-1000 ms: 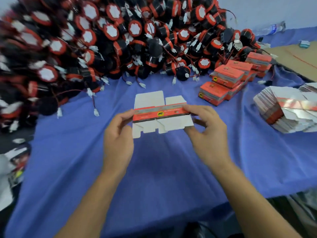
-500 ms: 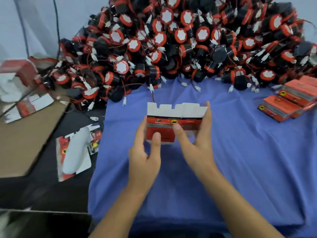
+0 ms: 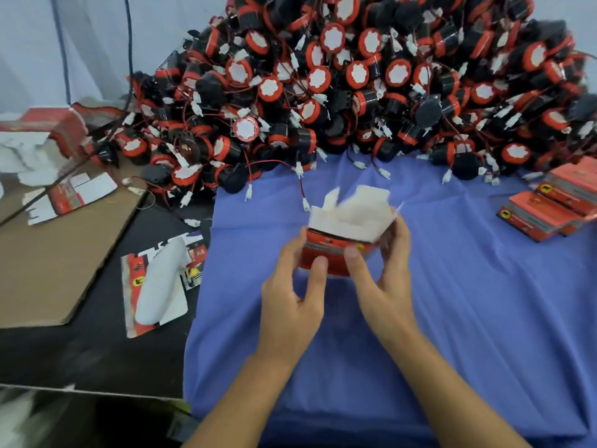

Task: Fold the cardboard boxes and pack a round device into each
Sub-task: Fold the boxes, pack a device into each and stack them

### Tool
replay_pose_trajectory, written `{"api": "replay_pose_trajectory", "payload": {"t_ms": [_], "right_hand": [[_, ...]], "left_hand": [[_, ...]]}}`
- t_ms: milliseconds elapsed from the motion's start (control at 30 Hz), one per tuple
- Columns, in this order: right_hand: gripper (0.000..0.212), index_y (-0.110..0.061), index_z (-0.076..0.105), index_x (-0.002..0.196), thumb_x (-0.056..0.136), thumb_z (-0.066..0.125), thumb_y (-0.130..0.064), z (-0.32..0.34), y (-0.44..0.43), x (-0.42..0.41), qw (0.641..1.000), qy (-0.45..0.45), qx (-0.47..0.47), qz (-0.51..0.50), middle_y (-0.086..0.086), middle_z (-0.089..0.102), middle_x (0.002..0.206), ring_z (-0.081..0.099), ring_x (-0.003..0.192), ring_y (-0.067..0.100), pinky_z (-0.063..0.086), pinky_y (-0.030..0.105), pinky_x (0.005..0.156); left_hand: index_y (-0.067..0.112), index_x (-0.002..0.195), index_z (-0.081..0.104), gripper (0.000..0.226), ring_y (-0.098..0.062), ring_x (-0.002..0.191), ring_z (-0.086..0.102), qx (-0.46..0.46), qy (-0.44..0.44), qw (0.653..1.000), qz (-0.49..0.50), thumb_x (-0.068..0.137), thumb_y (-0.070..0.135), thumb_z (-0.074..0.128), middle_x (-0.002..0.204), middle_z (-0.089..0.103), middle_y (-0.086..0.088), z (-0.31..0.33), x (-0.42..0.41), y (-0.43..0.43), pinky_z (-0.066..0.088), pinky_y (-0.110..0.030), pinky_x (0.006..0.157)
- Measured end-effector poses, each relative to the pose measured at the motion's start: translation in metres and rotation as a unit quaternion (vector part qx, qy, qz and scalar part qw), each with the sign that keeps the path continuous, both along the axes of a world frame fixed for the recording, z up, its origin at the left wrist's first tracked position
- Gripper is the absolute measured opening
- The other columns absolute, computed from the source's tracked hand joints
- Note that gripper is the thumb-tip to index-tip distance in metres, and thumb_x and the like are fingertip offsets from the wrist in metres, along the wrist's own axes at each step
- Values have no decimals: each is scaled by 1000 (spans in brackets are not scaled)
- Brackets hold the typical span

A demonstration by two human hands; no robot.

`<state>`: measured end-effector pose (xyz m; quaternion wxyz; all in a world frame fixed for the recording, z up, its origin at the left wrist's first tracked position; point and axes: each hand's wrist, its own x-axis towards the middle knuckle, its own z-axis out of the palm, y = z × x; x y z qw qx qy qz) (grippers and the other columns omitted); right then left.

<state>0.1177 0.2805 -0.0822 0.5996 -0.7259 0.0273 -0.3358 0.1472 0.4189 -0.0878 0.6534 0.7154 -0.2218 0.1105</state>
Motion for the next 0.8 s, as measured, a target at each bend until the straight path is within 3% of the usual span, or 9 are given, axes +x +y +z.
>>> {"api": "replay_pose_trajectory", "payload": {"t_ms": [133,333,400,533,667,800], "right_hand": [[71,-19,33,158,98,62,-45,-1,6,-2,999,14,-17,35,-13,57,143,57,131,10,49,15,96],[64,-29,34,158,104,45,-60,-6,4,-4,999,-11,5,33,-4,52,152,51,139,22,48,37,108],[62,-29,31,159,106,44,-57,-7,4,-4,999,-21,0,28,-9,56,147,54,135,18,50,32,104],[54,-26,34,158,109,40,-50,-7,2,-4,999,-45,0,29,-14,62,135,61,120,10,52,20,90],[47,-31,39,153,109,41,-48,-5,4,-5,998,-51,4,35,-13,64,128,63,111,7,50,13,85],[53,-23,39,150,106,49,-49,-4,4,-7,997,-71,8,21,-16,64,123,64,106,5,50,13,84]], "left_hand": [[22,145,53,42,-8,133,57,18,1,1000,-15,104,29,56,141,61,14,0,0,-2,49,-35,109],[27,121,53,31,-9,133,56,-53,24,998,0,100,49,57,141,58,21,3,-1,-1,51,-25,101],[36,118,52,22,-13,130,59,-63,13,998,-16,101,49,58,137,61,16,6,-2,-1,52,-22,98],[33,129,49,33,-25,124,61,-48,-39,998,6,101,44,61,128,60,13,7,-3,1,53,-40,101],[42,141,41,46,-27,129,57,-47,-45,998,8,100,44,61,135,57,10,7,-5,2,52,-46,104],[35,147,39,51,-30,127,57,-40,-48,998,-5,100,34,59,134,58,1,5,-6,4,51,-51,103]]}}
